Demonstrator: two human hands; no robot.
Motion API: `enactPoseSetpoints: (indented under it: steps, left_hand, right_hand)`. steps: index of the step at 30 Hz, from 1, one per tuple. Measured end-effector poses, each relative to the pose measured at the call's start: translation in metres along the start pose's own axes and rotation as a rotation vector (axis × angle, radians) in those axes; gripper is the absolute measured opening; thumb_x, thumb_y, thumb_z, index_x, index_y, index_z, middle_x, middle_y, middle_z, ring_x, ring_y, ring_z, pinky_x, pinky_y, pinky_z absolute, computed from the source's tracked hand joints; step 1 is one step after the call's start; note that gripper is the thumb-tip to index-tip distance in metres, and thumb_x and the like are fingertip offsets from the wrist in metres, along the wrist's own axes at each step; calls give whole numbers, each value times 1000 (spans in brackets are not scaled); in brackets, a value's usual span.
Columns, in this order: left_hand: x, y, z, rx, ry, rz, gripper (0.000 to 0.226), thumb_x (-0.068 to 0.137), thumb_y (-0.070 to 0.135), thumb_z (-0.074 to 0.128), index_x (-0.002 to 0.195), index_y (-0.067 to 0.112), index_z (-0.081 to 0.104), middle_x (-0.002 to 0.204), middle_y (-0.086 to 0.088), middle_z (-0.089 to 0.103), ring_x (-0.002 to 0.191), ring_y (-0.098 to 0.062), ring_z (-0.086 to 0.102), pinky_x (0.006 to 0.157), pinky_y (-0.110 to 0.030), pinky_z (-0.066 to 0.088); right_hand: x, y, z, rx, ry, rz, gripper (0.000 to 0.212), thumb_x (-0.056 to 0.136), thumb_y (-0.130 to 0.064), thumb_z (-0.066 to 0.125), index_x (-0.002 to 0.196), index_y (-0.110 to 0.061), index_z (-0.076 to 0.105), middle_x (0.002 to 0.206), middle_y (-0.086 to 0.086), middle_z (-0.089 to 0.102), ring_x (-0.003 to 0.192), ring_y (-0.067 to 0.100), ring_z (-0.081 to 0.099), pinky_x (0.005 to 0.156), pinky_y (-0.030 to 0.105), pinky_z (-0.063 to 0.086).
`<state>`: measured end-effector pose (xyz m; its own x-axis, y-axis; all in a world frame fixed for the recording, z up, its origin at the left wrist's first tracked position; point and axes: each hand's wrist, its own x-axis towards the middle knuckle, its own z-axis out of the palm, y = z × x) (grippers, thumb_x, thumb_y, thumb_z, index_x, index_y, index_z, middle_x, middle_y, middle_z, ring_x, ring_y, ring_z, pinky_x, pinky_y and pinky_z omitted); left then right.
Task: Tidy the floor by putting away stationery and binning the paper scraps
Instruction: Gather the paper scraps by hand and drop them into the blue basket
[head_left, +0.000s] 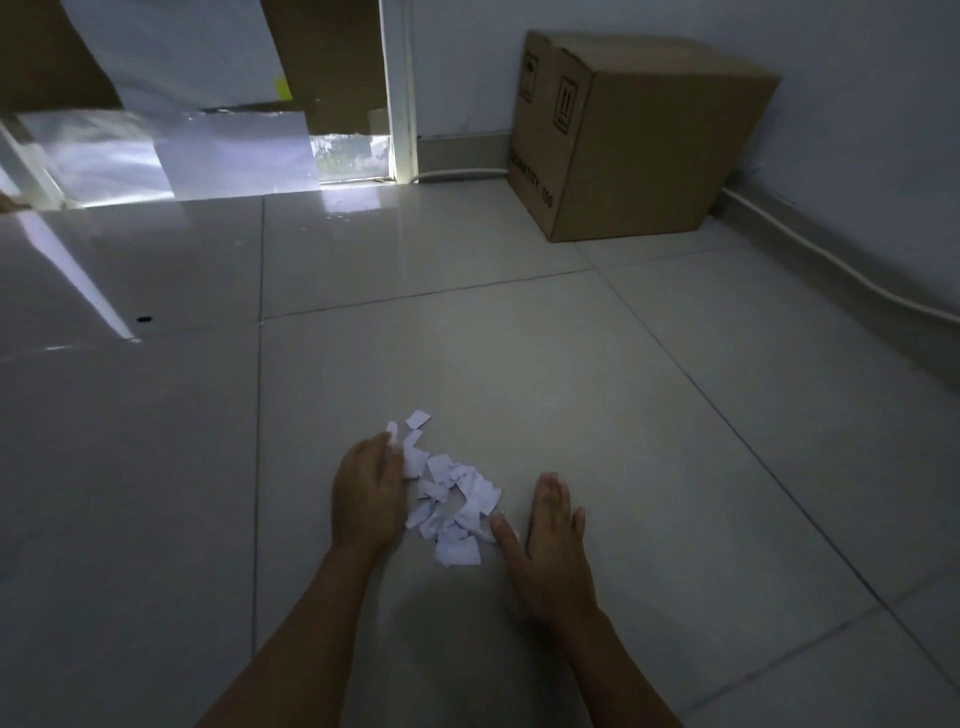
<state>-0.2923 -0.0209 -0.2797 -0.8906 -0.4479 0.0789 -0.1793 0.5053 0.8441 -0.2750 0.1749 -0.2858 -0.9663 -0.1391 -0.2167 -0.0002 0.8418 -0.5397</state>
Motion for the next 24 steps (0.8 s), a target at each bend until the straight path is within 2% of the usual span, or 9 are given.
enactPoseSetpoints:
  steps: [3,5,10,13,16,18,21,23,24]
  left_hand:
    - [-11,-5,-6,-45,-15,-185,36,100,20,37,126,1,52,132,-10,53,125,-26,47,104,-35,35]
    - [-12,-5,-3,63,-108,-158,41,101,21,31,132,0,46,143,-18,43,136,-32,35,112,-37,25]
    - [-14,-15,17,216,-271,-11,42,102,19,28,141,5,32,154,-12,28,146,-23,16,116,-31,-2]
    - [-19,-8,27,139,-311,-17,46,102,23,26,145,9,28,157,-4,22,147,-15,9,117,-28,-6]
    - [-21,6,29,-150,-239,-157,43,102,26,25,138,13,43,148,-4,41,142,-14,28,121,-32,3]
    - [-21,15,30,-307,-207,-253,39,100,26,31,128,12,55,133,-7,58,128,-20,49,118,-42,22]
    - [-24,34,29,-761,-160,-473,35,99,20,37,122,5,58,117,-8,62,117,-24,55,109,-40,38]
    - [-25,48,30,-944,-151,-586,32,98,20,39,111,2,62,102,-9,62,103,-20,60,98,-32,45]
    - [-27,54,30,-1006,-170,-620,29,97,20,40,100,5,65,94,-6,62,89,-13,65,87,-23,50]
  right_hand:
    - [5,-10,3,-1,-13,-22,127,49,-91,-19,150,-14,-11,160,4,-12,147,15,-14,111,28,-17]
    - [12,-17,7,-11,-32,-50,117,58,-90,-13,150,-17,-10,160,4,-11,148,16,-13,111,29,-16]
    - [33,-40,27,-97,29,-111,112,57,-78,-29,151,-23,-4,161,4,-8,148,19,-10,111,34,-17]
    - [40,-59,41,-148,-49,-167,95,73,-63,-18,151,-13,1,160,11,-6,148,26,-8,110,36,-20]
    - [36,-77,53,-48,120,-218,67,86,-34,19,139,1,41,148,14,40,138,32,37,117,45,4]
    - [36,-84,49,189,188,-134,44,100,-19,27,139,-7,44,143,1,46,140,20,36,119,37,5]
    - [35,-84,47,568,45,8,39,103,-25,27,138,-20,45,141,-6,50,136,11,40,119,23,2]
    - [31,-87,40,762,99,85,34,102,-26,34,127,-21,57,126,-5,63,121,5,55,112,23,31]
    - [27,-87,35,873,114,116,30,101,-24,38,118,-20,63,115,-3,68,107,-1,61,97,17,44]
